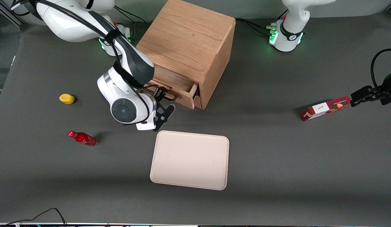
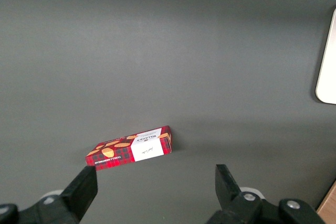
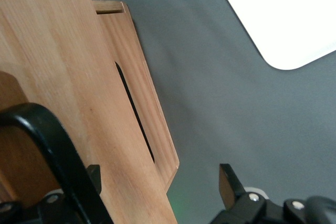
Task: Close top drawer
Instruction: 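Push the drawer front with the right gripper into the cabinet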
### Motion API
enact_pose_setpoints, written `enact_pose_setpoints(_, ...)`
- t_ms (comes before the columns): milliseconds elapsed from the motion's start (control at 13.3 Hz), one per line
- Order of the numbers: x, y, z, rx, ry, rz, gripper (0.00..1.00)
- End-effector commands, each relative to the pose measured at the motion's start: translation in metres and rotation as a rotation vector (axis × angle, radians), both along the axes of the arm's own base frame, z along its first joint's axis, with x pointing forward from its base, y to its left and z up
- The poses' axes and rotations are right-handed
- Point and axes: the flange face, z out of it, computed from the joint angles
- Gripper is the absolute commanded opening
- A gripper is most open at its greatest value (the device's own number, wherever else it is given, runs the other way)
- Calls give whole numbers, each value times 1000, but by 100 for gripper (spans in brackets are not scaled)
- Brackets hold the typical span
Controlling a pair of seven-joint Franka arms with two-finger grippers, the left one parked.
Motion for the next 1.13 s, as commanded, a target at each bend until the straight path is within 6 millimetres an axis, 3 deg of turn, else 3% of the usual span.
enact_pose_setpoints(0, -16, 9, 0, -28, -4, -16, 100)
enact_pose_setpoints(1055, -44, 21, -4, -47, 32, -9, 100)
